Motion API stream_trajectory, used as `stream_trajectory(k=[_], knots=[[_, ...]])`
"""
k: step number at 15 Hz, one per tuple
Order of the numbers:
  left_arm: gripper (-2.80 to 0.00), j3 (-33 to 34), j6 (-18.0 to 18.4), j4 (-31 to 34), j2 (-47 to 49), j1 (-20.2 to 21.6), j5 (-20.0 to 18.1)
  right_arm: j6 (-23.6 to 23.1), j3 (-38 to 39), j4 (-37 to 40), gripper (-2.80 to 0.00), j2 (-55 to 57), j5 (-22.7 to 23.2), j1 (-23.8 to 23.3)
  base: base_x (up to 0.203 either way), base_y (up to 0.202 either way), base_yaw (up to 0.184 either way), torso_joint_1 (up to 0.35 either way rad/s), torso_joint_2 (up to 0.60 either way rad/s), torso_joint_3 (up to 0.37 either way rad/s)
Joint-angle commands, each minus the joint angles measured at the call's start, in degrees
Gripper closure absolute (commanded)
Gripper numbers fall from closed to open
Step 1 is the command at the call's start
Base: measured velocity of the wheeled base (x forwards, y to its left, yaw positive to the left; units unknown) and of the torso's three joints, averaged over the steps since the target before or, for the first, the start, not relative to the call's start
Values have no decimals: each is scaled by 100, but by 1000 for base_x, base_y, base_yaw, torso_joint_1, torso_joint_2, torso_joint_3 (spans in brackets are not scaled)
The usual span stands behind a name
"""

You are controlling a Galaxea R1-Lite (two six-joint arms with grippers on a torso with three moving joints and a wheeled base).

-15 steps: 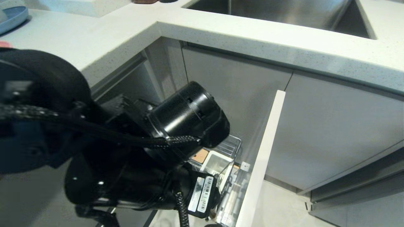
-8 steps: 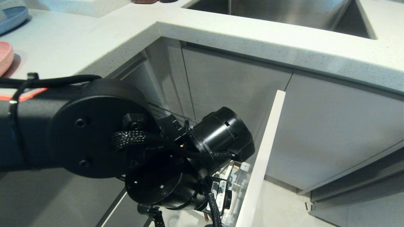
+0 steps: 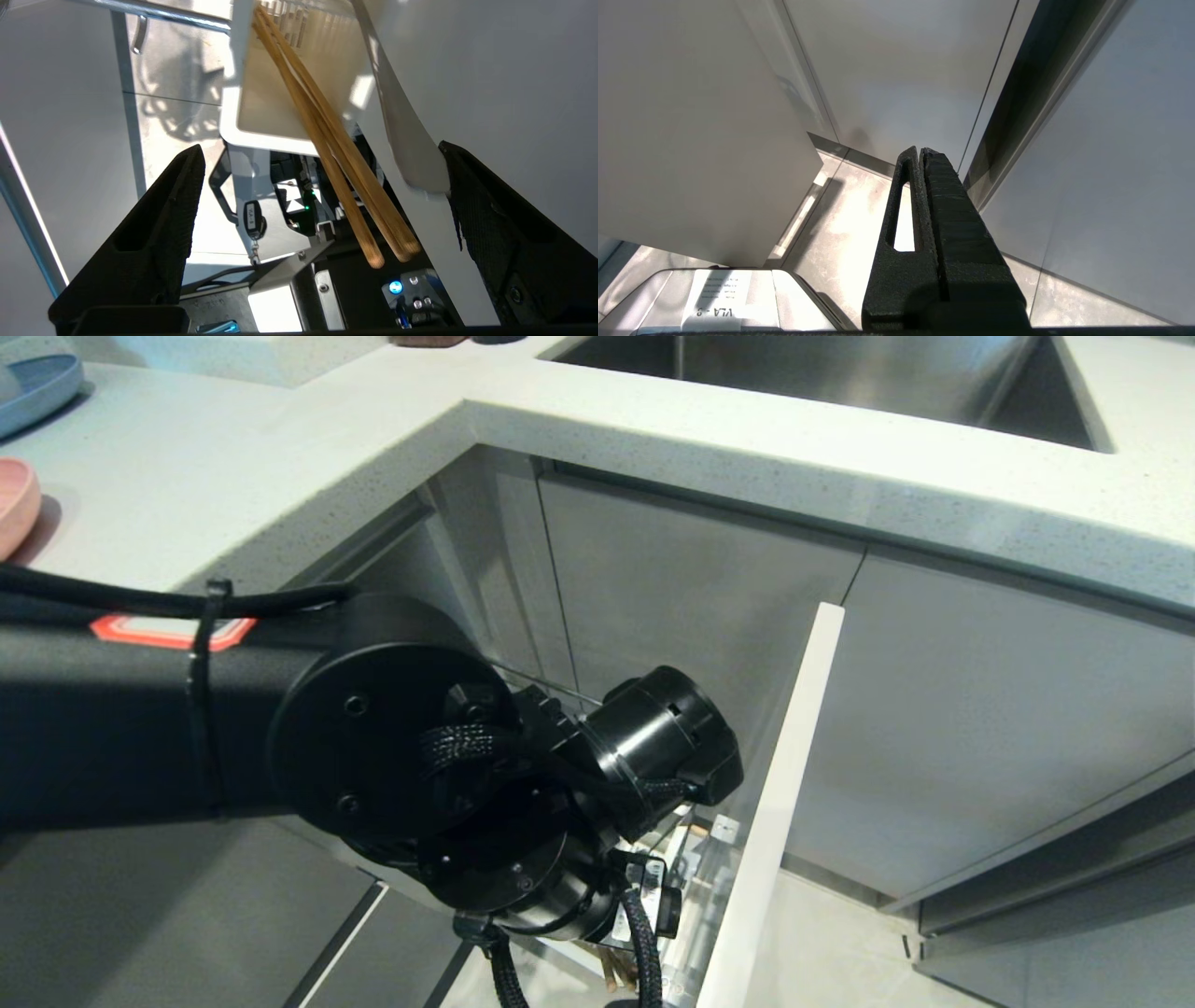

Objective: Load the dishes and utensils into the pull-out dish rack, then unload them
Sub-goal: Take the fork out of the cupboard

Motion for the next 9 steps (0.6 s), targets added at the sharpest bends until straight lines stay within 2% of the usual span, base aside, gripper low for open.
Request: stream_trajectory(k=[1,4,5,9], knots=[[-280,3,-25,20,74,40,24,0,9,-5,0,0,1,5,0,0,0,0,0,0],[-280,4,-25,27,74,178,239,-3,9,-2,0,0,0,5,0,0,0,0,0,0],[-280,16,-28,24,76,213,492,-4,9,1,0,0,1,5,0,0,0,0,0,0],[-280,20,-42,11,65,365,901,0,9,-3,0,0,-1,5,0,0,0,0,0,0]])
